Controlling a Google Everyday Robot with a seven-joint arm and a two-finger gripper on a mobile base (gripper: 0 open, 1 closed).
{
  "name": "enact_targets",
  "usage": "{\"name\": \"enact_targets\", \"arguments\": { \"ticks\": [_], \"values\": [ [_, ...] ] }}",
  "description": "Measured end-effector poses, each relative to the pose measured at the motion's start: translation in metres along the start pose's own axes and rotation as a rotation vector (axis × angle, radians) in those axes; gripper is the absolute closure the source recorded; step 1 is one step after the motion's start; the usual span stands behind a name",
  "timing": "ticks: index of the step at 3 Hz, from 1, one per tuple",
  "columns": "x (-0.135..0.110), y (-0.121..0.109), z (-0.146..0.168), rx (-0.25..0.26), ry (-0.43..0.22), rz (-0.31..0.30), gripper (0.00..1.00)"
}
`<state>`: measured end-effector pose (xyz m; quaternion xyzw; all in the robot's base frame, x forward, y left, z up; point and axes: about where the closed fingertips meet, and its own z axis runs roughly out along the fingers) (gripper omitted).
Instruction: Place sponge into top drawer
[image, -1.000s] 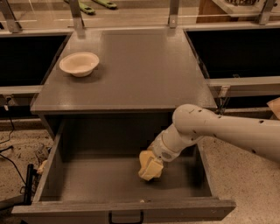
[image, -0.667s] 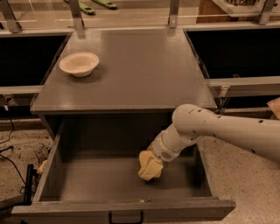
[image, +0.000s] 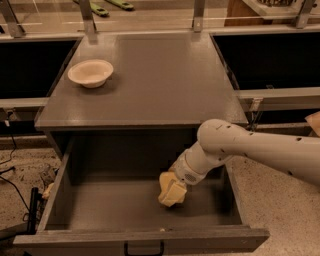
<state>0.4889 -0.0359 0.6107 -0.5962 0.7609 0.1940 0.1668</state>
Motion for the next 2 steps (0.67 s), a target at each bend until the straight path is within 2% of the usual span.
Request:
{"name": "enact_targets", "arguments": {
  "ticks": [1,2],
  "values": [
    [0.0,0.0,0.0,0.0,0.0,0.0,0.0],
    [0.0,0.0,0.0,0.0,0.0,0.0,0.0]
  ]
}}
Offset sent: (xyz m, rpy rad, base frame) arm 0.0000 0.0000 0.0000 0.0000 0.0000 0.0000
